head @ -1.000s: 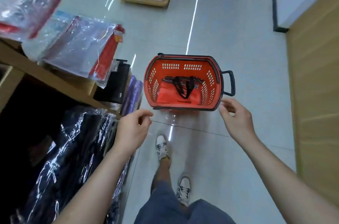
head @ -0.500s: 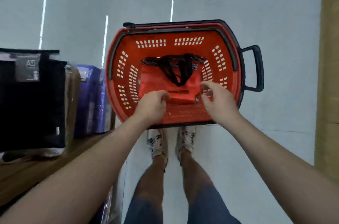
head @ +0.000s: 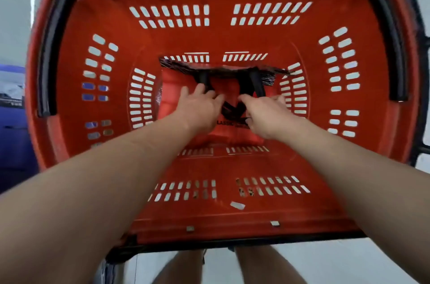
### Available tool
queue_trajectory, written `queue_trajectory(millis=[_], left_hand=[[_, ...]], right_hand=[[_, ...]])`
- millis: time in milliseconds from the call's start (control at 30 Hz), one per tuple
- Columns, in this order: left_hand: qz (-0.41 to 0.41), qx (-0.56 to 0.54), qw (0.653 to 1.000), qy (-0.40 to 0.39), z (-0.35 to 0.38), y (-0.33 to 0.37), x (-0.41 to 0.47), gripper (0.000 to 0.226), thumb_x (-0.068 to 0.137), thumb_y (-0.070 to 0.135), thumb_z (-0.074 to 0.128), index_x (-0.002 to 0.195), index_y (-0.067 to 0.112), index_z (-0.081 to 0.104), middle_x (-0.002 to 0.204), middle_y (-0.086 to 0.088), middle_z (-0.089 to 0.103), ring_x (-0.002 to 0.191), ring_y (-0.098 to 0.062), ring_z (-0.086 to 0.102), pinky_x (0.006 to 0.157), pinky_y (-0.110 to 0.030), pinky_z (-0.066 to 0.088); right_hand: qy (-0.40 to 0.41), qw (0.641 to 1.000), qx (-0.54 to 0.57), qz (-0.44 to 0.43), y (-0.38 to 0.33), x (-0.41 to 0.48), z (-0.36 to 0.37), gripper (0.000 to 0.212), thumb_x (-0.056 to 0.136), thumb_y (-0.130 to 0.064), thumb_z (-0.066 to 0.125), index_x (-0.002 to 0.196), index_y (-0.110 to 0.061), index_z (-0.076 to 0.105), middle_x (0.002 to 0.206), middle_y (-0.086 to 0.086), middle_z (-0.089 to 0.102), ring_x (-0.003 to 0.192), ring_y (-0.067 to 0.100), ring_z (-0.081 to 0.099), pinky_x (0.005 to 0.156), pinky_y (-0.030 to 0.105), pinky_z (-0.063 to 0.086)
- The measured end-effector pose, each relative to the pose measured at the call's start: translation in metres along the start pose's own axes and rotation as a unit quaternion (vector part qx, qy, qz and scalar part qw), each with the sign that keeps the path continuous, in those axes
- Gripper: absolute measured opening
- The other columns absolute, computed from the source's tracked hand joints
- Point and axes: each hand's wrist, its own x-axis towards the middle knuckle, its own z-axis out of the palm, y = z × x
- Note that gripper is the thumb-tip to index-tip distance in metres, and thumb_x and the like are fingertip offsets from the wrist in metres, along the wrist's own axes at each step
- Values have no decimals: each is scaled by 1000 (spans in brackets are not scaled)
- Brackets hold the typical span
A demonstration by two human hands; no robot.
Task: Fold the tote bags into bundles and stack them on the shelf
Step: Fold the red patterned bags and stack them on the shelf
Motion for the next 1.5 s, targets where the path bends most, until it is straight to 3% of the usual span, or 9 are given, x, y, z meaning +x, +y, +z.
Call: queue_trajectory(millis=[133, 400, 667, 767, 867, 1000, 1200, 1367, 1500], left_hand=[[-7, -67, 998, 11, -9, -24, -25, 29, 93, 36, 53, 117, 24, 62, 117, -3, 64, 114, -26, 54, 96, -44, 40], [49, -403, 880, 247, -136, -25, -157, 30, 93, 40, 51, 84, 13, 63, 71, 6, 63, 68, -13, 59, 61, -33, 46], [-52, -686, 654, 314, -245, -37, -256, 25, 83, 7, 71, 99, 24, 61, 90, 11, 64, 81, 2, 58, 73, -11, 44], [-15, -591, 761, 269, -265, -48, -296, 83, 69, 2, 80, 132, 36, 38, 123, 23, 51, 108, 21, 49, 88, -3, 38], [16, -335, 930, 149, -263, -51, -326, 122, 51, 36, 80, 147, 45, 6, 154, 4, 31, 141, -11, 33, 112, -39, 33], [-20, -259, 956, 136, -267, -43, -362, 127, 51, 44, 87, 147, 48, 3, 158, 9, 22, 144, -18, 23, 114, -55, 26], [-54, -614, 737, 277, -337, -21, -400, 15, 87, 9, 68, 87, 24, 71, 76, 14, 73, 72, 3, 66, 72, -16, 53], [-107, -588, 685, 417, -384, -28, -437, 28, 96, 23, 59, 68, 21, 58, 64, 7, 60, 49, 8, 51, 50, -10, 38], [-107, -715, 566, 397, -402, -34, -455, 18, 98, 26, 57, 83, 17, 63, 84, -3, 68, 74, -15, 61, 69, -30, 51]], right_hand=[[-16, 995, 80, -53, 22, -36, -26, 40, 97, -26, 50, 136, -26, 49, 113, 1, 66, 96, 20, 61, 73, 28, 41], [201, 949, 241, -32, 37, -117, -94, 60, 69, -31, 85, 125, -35, 63, 108, -8, 39, 102, 6, 38, 93, 22, 36], [205, 885, 418, -7, -1, -205, -199, 19, 94, -24, 60, 78, -22, 68, 83, -8, 65, 81, 2, 59, 77, 31, 43], [235, 865, 444, 8, -13, -251, -249, 40, 98, -40, 44, 85, -10, 67, 87, 10, 71, 91, 19, 67, 87, 38, 51], [277, 864, 420, 15, -25, -298, -303, 37, 102, -32, 42, 82, -10, 62, 84, 8, 70, 84, 18, 66, 79, 31, 50], [297, 851, 433, 31, -24, -343, -357, 35, 101, -27, 42, 82, -4, 59, 80, 13, 66, 72, 30, 57, 68, 38, 45], [170, 827, 535, 24, -27, -412, -398, 32, 95, -42, 56, 93, -10, 60, 94, 8, 72, 82, 19, 69, 80, 32, 44], [122, 800, 586, 33, 9, -493, -401, 123, 38, -95, 59, 141, -33, 40, 122, 0, 68, 115, 10, 62, 100, 45, 42], [82, 707, 702, 8, 8, -512, -345, 130, 32, -89, 68, 145, -38, 32, 133, 4, 60, 126, 15, 55, 102, 50, 40]])
